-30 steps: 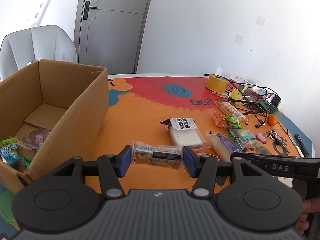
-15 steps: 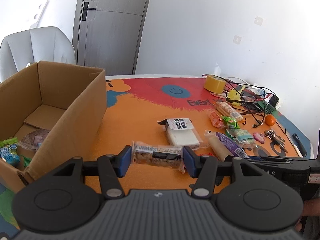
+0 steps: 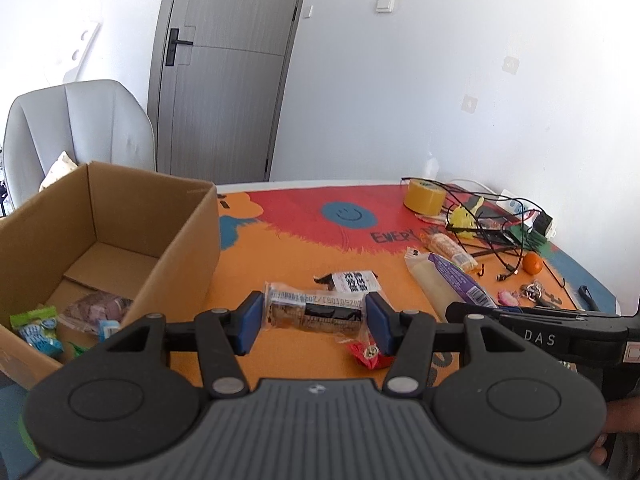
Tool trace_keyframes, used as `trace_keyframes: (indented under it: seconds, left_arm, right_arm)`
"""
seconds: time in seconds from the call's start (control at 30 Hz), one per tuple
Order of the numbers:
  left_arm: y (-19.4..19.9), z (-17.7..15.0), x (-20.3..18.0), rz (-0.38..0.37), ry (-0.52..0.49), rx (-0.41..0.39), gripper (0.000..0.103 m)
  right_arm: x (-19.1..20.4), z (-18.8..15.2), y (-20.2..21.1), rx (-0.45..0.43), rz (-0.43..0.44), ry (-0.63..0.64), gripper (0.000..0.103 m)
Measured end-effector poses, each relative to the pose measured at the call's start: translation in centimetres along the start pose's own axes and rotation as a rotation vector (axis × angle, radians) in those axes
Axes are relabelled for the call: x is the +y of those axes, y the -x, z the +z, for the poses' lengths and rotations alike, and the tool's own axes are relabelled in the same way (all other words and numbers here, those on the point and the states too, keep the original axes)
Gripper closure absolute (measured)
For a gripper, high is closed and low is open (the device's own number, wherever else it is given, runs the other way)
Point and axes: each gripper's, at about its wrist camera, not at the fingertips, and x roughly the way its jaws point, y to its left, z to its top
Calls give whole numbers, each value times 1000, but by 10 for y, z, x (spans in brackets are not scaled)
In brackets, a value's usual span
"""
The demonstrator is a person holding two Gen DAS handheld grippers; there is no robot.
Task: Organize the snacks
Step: 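Carry both bars to the cardboard box and open both tools inside it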
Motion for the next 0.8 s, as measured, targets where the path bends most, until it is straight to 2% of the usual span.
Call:
trace_keyframes:
  seconds: [0.43, 0.8]
  left_arm:
    - [32, 21, 20, 40, 12, -91, 49]
    - [49, 34, 60, 103, 50, -140, 49]
  right_arm:
    - [46, 23, -5, -52, 97, 56, 73]
    - [93, 39, -19, -83, 173, 93, 73]
